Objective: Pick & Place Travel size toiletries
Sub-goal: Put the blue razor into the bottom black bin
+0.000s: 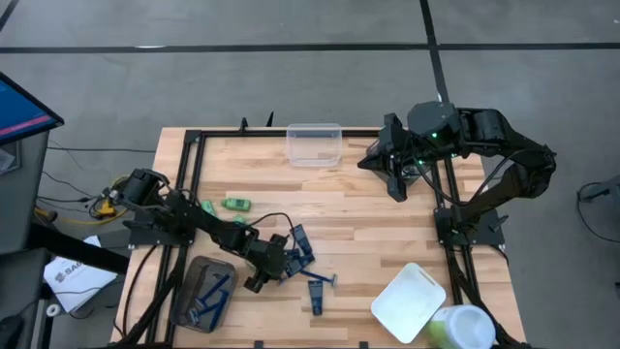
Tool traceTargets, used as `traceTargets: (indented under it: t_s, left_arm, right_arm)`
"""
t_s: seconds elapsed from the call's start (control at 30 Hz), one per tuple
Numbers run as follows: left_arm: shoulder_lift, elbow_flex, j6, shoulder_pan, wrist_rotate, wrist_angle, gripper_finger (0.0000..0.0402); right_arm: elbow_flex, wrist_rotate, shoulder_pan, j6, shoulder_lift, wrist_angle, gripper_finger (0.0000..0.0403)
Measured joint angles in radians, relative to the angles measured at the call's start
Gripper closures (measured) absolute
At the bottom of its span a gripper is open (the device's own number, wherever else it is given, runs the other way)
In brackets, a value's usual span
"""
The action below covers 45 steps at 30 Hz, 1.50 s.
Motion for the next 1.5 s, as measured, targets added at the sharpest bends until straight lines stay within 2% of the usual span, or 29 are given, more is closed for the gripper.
traceTargets:
  t_s: [0.27, 0.4, 0.57, 0.73, 0.87, 1.03, 1.1, 1.2, 1.3, 1.5]
  left_arm:
    - [-0.005, -0.002, 0.000, 0.005, -0.023, -0.002, 0.0340]
    - [-0.006, -0.002, -0.003, 0.005, -0.021, -0.002, 0.0375]
    - [-0.039, 0.000, -0.007, 0.005, -0.020, -0.010, 0.0369]
    - [-0.141, 0.015, -0.009, 0.027, -0.069, 0.000, 0.0362]
    - [-0.278, 0.016, -0.044, 0.060, -0.122, 0.002, 0.0374]
    - [-0.476, 0.016, -0.137, 0.096, -0.209, -0.001, 0.0363]
    - [-0.549, 0.018, -0.165, 0.102, -0.213, -0.002, 0.0362]
    - [-0.642, 0.018, -0.247, 0.104, -0.212, -0.037, 0.0370]
    - [-0.707, 0.018, -0.394, 0.098, -0.190, -0.097, 0.0370]
    - [-0.795, 0.018, -0.729, 0.054, -0.027, -0.194, 0.0361]
  right_arm:
    - [0.000, 0.000, 0.000, 0.002, 0.000, -0.001, 0.0403]
    - [0.000, 0.000, 0.000, 0.002, 0.000, -0.001, 0.0403]
    - [0.000, 0.000, 0.000, 0.002, 0.000, 0.000, 0.0403]
    - [0.000, 0.000, 0.000, 0.002, 0.000, 0.012, 0.0403]
    - [0.000, 0.000, 0.000, 0.001, 0.000, 0.031, 0.0403]
    - [0.000, 0.000, 0.000, 0.001, 0.000, 0.040, 0.0403]
    - [0.000, 0.000, 0.000, 0.001, 0.000, 0.041, 0.0403]
    - [0.000, 0.000, 0.000, 0.000, 0.000, 0.041, 0.0403]
    - [0.000, 0.000, 0.000, -0.001, 0.000, 0.041, 0.0403]
    - [0.000, 0.000, -0.001, -0.016, 0.000, 0.042, 0.0403]
